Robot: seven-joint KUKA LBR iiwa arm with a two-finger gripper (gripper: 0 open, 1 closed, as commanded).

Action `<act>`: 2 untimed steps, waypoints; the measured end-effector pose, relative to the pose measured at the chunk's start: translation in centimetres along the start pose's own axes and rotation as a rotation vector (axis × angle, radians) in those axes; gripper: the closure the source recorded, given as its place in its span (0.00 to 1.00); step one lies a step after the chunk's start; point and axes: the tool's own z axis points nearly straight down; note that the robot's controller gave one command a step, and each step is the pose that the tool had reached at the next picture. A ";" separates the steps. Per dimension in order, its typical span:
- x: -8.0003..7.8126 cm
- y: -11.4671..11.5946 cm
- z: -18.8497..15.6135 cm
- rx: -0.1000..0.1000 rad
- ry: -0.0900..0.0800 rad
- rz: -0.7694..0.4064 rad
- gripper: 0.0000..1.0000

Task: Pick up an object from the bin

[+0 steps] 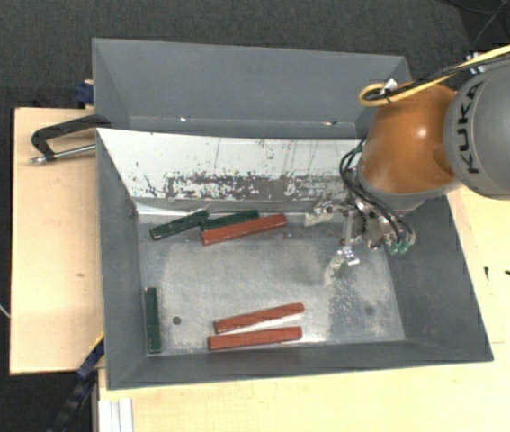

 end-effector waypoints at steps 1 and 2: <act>3.3 4.4 3.4 0.000 0.009 0.036 0.00; 3.3 6.7 2.0 -0.002 0.005 -0.066 0.00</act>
Offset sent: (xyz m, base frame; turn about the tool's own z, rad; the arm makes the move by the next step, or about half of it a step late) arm -0.0328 0.0656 -0.0071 -0.1519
